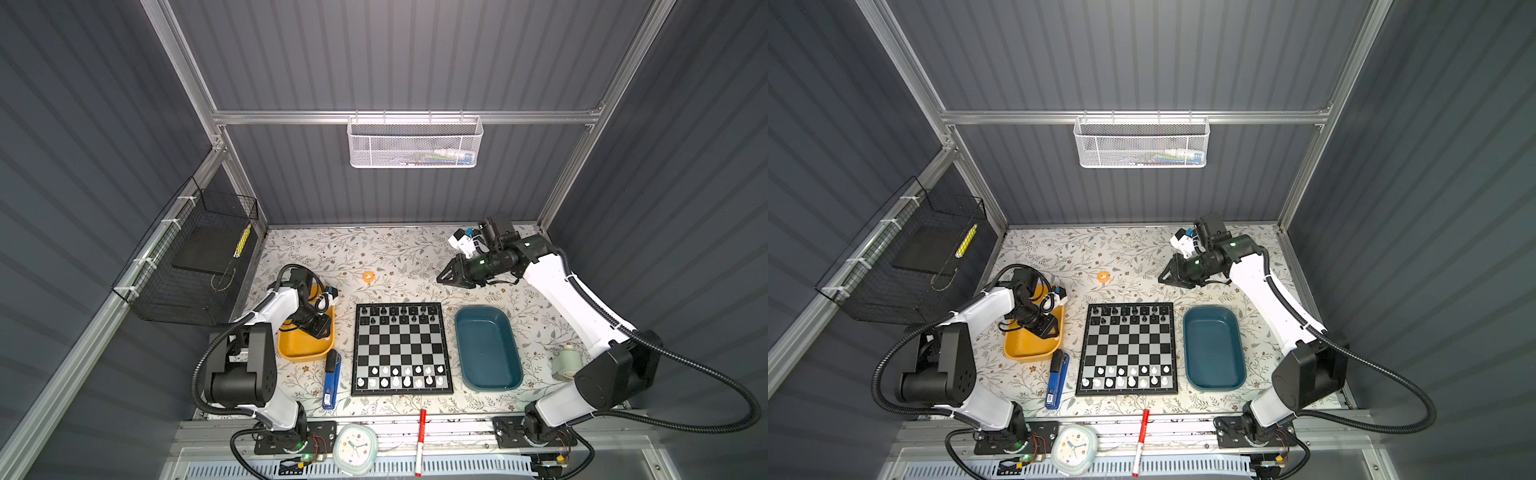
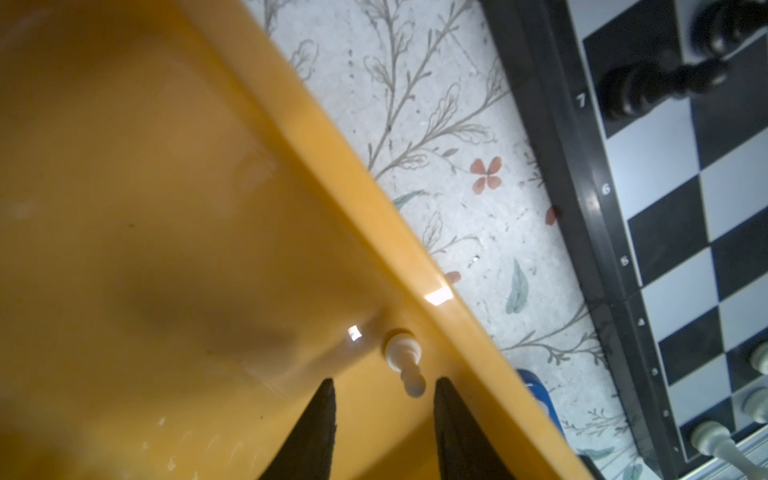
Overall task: Set up the chess pieces on the board
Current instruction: 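Lower the left gripper onto the last white pawn in the yellow tub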
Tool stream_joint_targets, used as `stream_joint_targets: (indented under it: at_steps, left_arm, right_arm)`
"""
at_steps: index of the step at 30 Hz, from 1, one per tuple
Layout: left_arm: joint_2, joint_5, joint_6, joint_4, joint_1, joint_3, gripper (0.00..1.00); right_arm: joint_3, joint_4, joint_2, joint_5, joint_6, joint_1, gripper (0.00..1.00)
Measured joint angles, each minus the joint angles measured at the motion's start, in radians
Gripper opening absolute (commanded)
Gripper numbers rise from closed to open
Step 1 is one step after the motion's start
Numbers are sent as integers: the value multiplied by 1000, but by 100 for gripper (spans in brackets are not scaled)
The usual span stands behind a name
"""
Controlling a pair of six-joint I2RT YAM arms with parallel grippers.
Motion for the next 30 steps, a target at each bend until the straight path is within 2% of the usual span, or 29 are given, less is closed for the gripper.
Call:
stream_joint_targets:
  at_steps: [19,30]
  left_arm:
    - [0,0,7,31,0,-17,37]
    - [0,16,11,24,-8,-17,37]
  right_arm:
    - [5,-19,11,3,-1,0,27]
    - [18,-26,18,3,-5,0,27]
